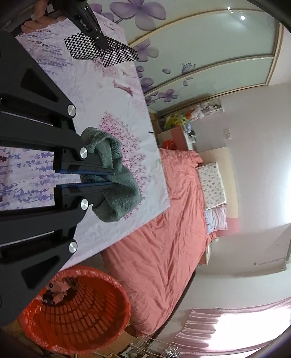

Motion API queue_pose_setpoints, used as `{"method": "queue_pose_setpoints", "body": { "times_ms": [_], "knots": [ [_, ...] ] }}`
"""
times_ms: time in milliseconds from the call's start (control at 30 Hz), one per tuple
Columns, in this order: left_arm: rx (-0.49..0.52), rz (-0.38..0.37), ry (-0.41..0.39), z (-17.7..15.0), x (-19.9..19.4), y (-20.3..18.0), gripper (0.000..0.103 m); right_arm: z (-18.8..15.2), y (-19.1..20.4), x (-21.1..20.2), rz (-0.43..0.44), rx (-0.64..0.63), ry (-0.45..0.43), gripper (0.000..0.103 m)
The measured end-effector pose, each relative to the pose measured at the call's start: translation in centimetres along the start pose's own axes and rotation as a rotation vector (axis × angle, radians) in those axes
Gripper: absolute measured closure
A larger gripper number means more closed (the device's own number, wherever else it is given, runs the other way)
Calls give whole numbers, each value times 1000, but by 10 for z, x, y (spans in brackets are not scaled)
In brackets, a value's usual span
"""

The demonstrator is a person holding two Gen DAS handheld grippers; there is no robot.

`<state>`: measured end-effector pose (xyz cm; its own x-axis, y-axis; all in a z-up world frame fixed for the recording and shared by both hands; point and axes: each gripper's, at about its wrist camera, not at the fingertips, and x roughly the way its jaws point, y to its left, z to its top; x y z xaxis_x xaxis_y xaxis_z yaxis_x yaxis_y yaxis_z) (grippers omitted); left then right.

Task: Collect trash
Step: 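Carry mesh mat and towel over the orange basket and open both tools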

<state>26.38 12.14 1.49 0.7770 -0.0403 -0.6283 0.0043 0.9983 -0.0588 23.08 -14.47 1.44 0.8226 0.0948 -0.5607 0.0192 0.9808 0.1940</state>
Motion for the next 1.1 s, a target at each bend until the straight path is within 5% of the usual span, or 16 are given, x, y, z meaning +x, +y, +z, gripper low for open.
{"method": "queue_pose_setpoints", "body": {
  "times_ms": [467,1100],
  "knots": [
    [80,-116,-40,5,-38,-72,97,0,-24,-48,-11,20,-102,97],
    [223,-329,-6,-17,-48,-216,97,-15,-122,-76,-114,161,-144,97]
  ]
}}
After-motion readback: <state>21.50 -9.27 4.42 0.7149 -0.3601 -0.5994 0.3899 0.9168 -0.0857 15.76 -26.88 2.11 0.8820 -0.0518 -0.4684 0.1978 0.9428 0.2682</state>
